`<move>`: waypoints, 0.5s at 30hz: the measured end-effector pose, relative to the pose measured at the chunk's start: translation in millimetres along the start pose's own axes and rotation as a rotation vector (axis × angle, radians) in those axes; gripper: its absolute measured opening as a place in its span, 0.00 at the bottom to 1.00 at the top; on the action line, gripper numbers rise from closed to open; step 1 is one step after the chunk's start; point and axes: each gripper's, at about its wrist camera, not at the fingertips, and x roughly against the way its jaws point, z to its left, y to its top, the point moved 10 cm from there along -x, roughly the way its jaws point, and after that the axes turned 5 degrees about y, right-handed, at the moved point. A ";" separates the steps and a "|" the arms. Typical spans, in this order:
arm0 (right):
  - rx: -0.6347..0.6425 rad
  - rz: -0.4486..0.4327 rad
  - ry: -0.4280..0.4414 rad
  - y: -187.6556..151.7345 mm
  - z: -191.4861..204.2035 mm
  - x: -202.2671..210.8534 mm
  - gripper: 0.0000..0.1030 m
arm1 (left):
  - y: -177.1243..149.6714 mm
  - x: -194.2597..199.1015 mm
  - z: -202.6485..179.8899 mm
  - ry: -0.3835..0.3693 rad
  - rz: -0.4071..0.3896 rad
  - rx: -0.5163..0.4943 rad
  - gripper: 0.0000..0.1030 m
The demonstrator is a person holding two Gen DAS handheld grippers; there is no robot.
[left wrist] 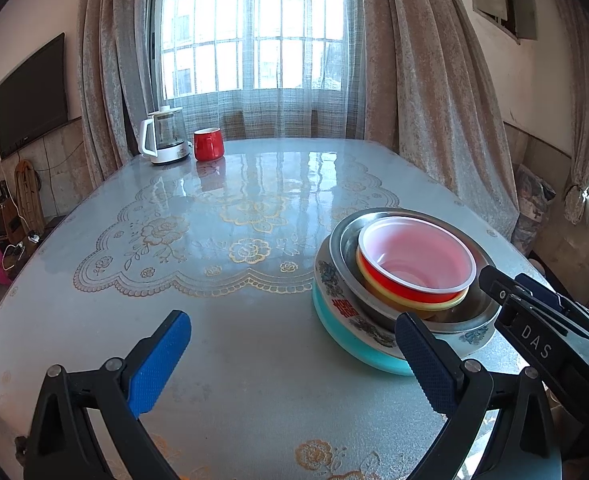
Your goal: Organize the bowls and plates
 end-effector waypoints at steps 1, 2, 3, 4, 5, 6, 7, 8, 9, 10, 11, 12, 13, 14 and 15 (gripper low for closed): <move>0.001 0.000 0.000 0.3 0.4 -0.1 0.42 | 0.4 0.3 0.1 -0.001 -0.001 0.001 1.00; 0.002 0.000 -0.001 0.2 0.3 0.0 0.42 | 0.7 0.4 0.1 0.000 -0.002 0.002 1.00; 0.002 0.000 -0.002 0.6 0.1 -0.1 0.42 | 0.6 0.3 0.1 0.001 -0.002 0.001 1.00; 0.001 -0.001 0.000 0.4 0.6 -0.2 0.42 | 0.5 0.2 0.3 0.002 -0.002 0.001 1.00; 0.001 -0.001 0.000 0.3 0.7 -0.1 0.42 | 0.4 0.4 0.3 0.002 -0.001 0.003 1.00; 0.002 -0.003 -0.001 0.4 0.7 -0.1 0.42 | 0.5 0.5 0.1 0.001 -0.001 0.003 1.00; 0.003 -0.004 -0.003 0.4 0.5 -0.1 0.42 | 0.6 0.4 0.2 0.002 -0.001 0.003 1.00; 0.004 -0.004 -0.002 0.4 0.9 -0.4 0.42 | 0.7 0.4 0.3 0.002 -0.002 0.002 1.00; 0.003 -0.004 -0.002 0.3 1.0 -0.3 0.42 | 0.9 0.4 0.2 0.001 -0.003 0.001 1.00; 0.003 -0.004 -0.002 0.3 1.0 -0.3 0.42 | 0.8 0.5 -0.2 0.001 -0.003 0.000 1.00; 0.003 -0.004 -0.002 0.3 1.2 -0.2 0.42 | 0.7 0.5 -0.6 0.000 -0.003 -0.001 1.00; 0.003 -0.003 -0.002 0.1 1.7 -0.3 0.42 | 0.6 0.6 -0.9 0.000 -0.003 -0.001 1.00; 0.004 -0.003 -0.002 -0.2 2.3 -0.4 0.42 | 0.9 0.5 -1.0 -0.001 -0.003 -0.001 1.00; 0.004 -0.004 -0.002 -0.2 2.3 -0.3 0.42 | 1.0 0.9 -1.3 0.000 -0.004 -0.001 1.00; 0.004 -0.004 -0.002 -0.1 2.3 -0.3 0.42 | 1.0 0.8 -1.2 0.001 -0.004 -0.001 1.00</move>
